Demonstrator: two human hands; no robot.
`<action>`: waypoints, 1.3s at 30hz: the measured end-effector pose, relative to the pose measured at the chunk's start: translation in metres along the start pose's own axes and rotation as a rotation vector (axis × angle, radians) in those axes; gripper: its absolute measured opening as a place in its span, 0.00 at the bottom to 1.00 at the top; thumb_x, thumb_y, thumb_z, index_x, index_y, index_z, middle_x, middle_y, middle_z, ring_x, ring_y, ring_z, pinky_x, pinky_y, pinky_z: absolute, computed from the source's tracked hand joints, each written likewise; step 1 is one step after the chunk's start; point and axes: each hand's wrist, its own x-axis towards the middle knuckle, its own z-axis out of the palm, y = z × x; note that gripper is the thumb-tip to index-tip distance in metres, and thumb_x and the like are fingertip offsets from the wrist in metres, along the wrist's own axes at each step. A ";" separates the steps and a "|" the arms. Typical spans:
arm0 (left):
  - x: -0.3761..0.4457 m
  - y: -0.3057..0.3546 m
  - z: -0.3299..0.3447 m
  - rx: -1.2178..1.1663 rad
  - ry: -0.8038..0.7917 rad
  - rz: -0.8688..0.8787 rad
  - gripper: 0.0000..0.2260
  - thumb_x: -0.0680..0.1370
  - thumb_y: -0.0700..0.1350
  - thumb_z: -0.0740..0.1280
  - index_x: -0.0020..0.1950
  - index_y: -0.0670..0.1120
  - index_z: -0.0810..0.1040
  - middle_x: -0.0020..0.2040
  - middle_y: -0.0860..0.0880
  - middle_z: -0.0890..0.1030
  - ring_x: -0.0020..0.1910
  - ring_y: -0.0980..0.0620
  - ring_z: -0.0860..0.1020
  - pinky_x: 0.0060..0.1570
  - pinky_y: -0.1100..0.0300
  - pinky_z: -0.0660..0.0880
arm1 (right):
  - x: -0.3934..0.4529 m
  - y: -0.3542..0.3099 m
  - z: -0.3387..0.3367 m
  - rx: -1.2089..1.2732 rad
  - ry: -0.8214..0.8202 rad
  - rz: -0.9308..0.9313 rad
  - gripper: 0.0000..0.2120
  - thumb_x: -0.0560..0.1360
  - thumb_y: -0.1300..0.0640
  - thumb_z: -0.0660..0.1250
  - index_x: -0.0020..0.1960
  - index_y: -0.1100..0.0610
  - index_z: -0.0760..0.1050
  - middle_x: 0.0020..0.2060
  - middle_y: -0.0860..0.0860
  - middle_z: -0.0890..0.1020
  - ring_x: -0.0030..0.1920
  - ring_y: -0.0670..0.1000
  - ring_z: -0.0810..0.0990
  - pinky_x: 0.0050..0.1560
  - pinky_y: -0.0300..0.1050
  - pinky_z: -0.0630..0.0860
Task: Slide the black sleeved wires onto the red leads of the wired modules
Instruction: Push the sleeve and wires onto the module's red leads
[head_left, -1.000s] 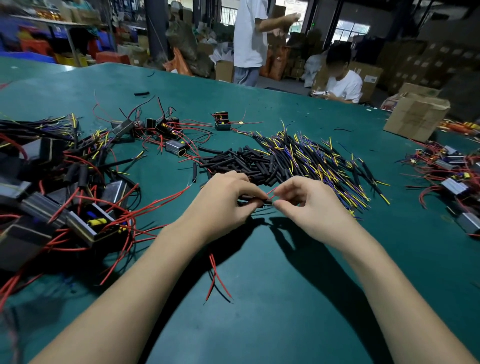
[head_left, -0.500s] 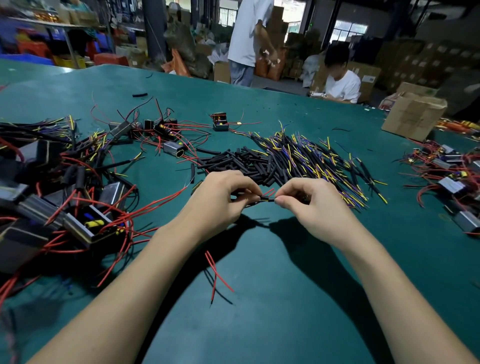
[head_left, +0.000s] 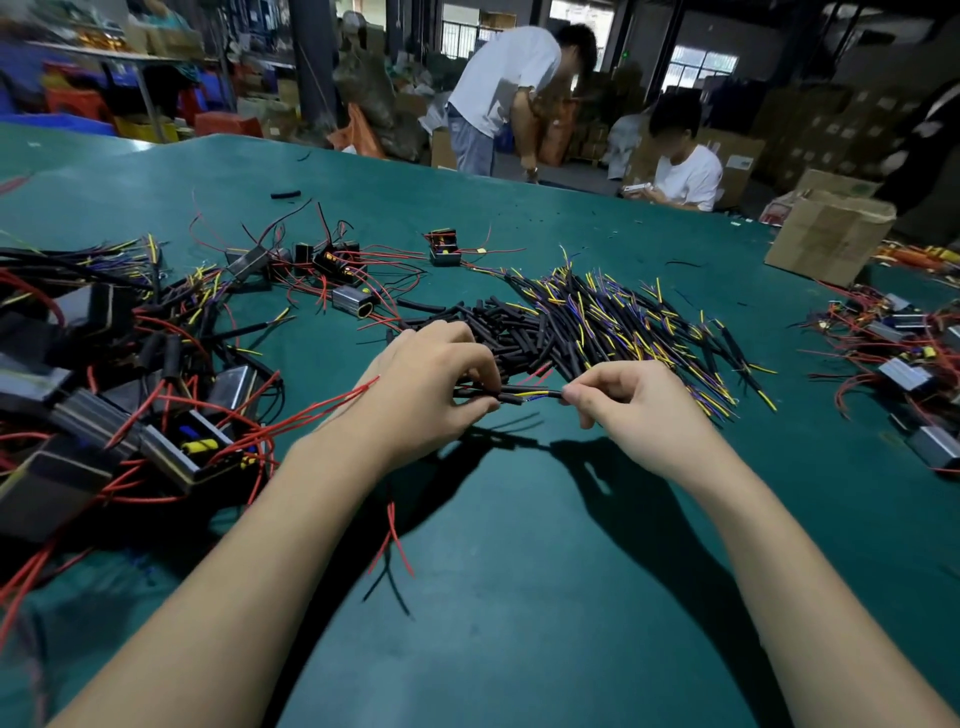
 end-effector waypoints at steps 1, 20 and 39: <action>0.000 0.000 0.001 -0.007 0.010 0.002 0.04 0.74 0.46 0.72 0.47 0.48 0.81 0.45 0.51 0.74 0.48 0.54 0.71 0.50 0.57 0.67 | 0.000 0.000 0.000 0.013 -0.002 0.006 0.10 0.77 0.58 0.66 0.38 0.56 0.79 0.28 0.49 0.78 0.21 0.40 0.65 0.24 0.29 0.61; 0.000 0.009 0.007 -0.109 0.086 0.028 0.02 0.73 0.47 0.72 0.43 0.49 0.81 0.39 0.53 0.78 0.40 0.52 0.75 0.43 0.50 0.76 | 0.000 0.000 0.006 0.197 -0.065 0.068 0.11 0.78 0.56 0.66 0.37 0.55 0.80 0.24 0.46 0.75 0.30 0.49 0.67 0.33 0.43 0.63; 0.001 -0.001 0.008 0.024 -0.033 -0.131 0.30 0.70 0.53 0.74 0.70 0.57 0.66 0.60 0.51 0.72 0.63 0.51 0.68 0.62 0.53 0.64 | 0.001 0.003 0.008 -0.092 0.046 -0.083 0.04 0.74 0.57 0.70 0.40 0.51 0.79 0.30 0.52 0.81 0.32 0.50 0.76 0.39 0.41 0.72</action>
